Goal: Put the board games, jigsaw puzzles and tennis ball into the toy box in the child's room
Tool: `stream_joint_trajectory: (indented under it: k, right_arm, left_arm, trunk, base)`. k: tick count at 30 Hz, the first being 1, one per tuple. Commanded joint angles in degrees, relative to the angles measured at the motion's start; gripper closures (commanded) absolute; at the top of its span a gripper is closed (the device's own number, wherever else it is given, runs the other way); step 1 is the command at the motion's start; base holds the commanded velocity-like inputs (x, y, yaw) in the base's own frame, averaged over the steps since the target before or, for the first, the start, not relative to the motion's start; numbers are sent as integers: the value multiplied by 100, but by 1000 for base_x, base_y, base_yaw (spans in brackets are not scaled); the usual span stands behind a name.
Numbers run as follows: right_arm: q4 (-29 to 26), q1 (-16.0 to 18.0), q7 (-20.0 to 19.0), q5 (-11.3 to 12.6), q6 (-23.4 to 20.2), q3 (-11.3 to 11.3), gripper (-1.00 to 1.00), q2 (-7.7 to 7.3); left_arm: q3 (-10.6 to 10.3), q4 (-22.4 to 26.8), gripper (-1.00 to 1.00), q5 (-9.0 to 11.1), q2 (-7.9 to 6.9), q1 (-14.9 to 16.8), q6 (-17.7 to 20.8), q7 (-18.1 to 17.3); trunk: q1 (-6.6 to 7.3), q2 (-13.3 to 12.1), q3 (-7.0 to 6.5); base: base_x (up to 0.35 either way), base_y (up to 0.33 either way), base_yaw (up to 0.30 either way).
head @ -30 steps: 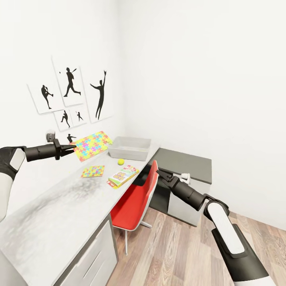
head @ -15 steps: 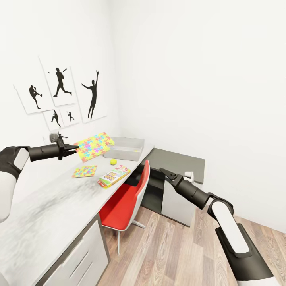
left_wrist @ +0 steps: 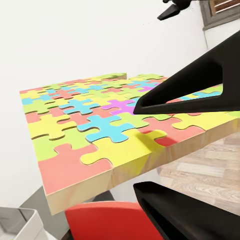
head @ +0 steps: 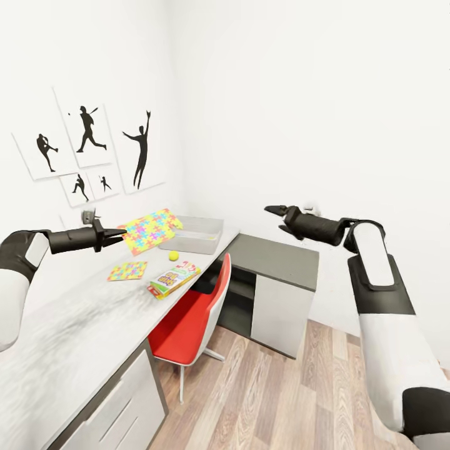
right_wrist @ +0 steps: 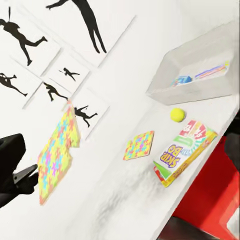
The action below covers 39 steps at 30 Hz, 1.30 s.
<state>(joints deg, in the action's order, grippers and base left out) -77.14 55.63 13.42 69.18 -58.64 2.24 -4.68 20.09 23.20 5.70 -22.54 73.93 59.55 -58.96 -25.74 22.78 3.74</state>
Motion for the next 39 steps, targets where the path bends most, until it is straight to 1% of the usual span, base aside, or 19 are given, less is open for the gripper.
stream_joint_trajectory:
  k: [1,3,5,6,7,9,14,18,22,28,34,39]
  right_arm:
    - [451,396,359,63,-34,-11,-100,4]
    - [1362,1048,778,67,-51,-76,-100,33]
    - [2226,1486,964,68,-93,-119,-100,67]
    - [2610,1621,1009,75,-110,-124,-100,75]
    - [2878,1716,1036,79,-120,-123,-100,77]
    - [3117,1814,1064,82,-131,-121,-100,84]
    - [3227,1883,1088,78,-133,-129,-100,87]
    - [3178,1896,1091,78,-136,-134,-100,87]
    - [3121,1899,1094,78,-136,-147,-100,91]
    - [2952,1903,1094,78,-136,-162,-100,166]
    - [2926,1907,1094,78,-136,-170,-100,233]
    - [2924,1908,1093,78,-136,-170,-100,254]
  left_arm:
    - [12,-4,100,9,7,7,30,-1]
    - [12,-5,100,10,20,7,35,-1]
    - [12,-6,100,10,23,7,37,-1]
    - [12,-7,100,10,26,7,38,-1]
    - [12,-8,100,10,28,7,38,-1]
    - [12,-8,100,10,30,7,39,-1]
    - [12,-7,100,15,55,15,39,-1]
    - [12,-8,100,18,104,16,39,-1]
    - [12,-8,100,19,116,16,39,-1]
    - [12,-7,100,19,119,16,39,-1]
    - [13,-7,100,19,119,16,39,-1]
    - [13,-7,100,19,119,16,39,-1]
  trunk:
    - [-4,14,14]
    - [-4,14,14]
    - [-4,14,14]
    - [-4,14,14]
    - [-4,14,14]
    - [-4,14,14]
    - [-4,14,14]
    - [-4,14,20]
    - [-4,14,49]
    - [-4,14,105]
    - [-4,14,162]
    - [-4,14,209]
  base:
    - [6,-7,0]
    - [3,-4,0]
    - [1,-2,0]
    - [0,0,0]
    - [0,0,0]
    - [10,0,0]
    - [193,0,0]
    - [300,0,0]
    - [319,-26,0]
    - [243,-148,0]
    - [79,-113,0]
    - [10,-84,0]
